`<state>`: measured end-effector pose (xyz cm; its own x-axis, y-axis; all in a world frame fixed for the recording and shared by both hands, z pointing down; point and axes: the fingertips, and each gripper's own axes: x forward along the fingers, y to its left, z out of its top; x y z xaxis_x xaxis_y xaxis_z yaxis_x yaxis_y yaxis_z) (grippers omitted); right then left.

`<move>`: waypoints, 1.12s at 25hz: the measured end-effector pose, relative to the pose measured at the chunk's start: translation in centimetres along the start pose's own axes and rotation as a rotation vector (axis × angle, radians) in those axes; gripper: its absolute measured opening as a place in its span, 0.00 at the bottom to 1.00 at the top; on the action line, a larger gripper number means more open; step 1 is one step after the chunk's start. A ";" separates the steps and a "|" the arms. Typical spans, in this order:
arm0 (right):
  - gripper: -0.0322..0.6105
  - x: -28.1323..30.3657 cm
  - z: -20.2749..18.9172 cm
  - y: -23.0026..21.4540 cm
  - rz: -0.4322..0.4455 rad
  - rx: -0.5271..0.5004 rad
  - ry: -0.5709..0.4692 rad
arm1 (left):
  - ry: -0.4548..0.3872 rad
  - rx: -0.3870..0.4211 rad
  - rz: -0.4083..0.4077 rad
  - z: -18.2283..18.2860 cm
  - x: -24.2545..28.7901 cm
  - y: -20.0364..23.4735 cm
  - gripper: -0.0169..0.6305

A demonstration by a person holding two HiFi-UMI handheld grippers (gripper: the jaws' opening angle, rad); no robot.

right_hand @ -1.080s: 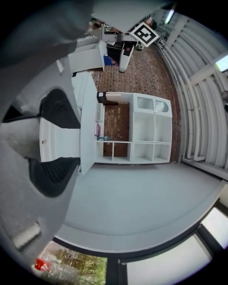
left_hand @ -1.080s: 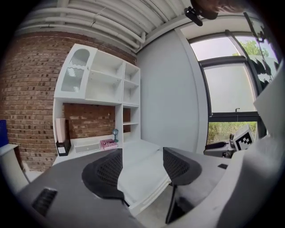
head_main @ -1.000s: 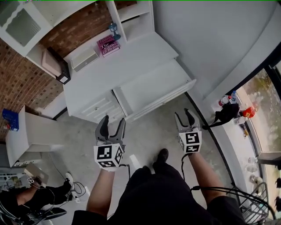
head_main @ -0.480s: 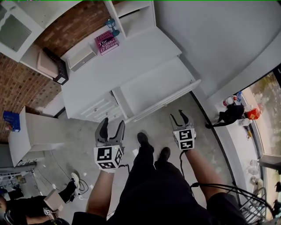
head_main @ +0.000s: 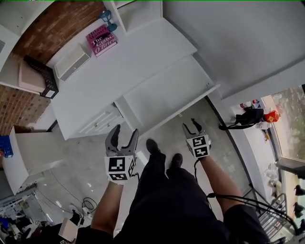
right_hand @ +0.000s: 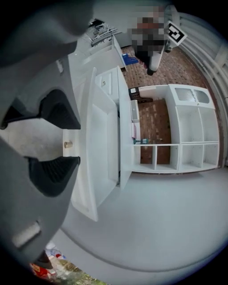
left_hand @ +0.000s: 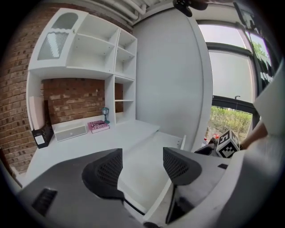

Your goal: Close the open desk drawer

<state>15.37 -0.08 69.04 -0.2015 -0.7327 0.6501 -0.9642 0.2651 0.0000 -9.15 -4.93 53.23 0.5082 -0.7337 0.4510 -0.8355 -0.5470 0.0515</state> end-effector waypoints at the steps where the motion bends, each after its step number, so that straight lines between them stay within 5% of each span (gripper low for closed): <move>1: 0.35 0.7 -0.3 0.1 -0.002 -0.007 0.022 | 0.005 0.003 -0.011 -0.1 0.7 0.6 0.46; 9: 0.35 6.0 -1.4 0.6 0.013 -0.068 0.135 | 0.067 0.005 -0.059 -1.7 3.8 4.1 0.46; 28: 0.26 12.3 -4.8 -0.7 0.097 -0.020 0.200 | 0.131 -0.126 0.066 -4.0 6.1 3.6 0.46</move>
<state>14.42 -6.29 80.73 -0.2526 -0.5647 0.7857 -0.9380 0.3422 -0.0556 -9.87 -9.76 59.74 0.4267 -0.7033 0.5686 -0.8900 -0.4383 0.1257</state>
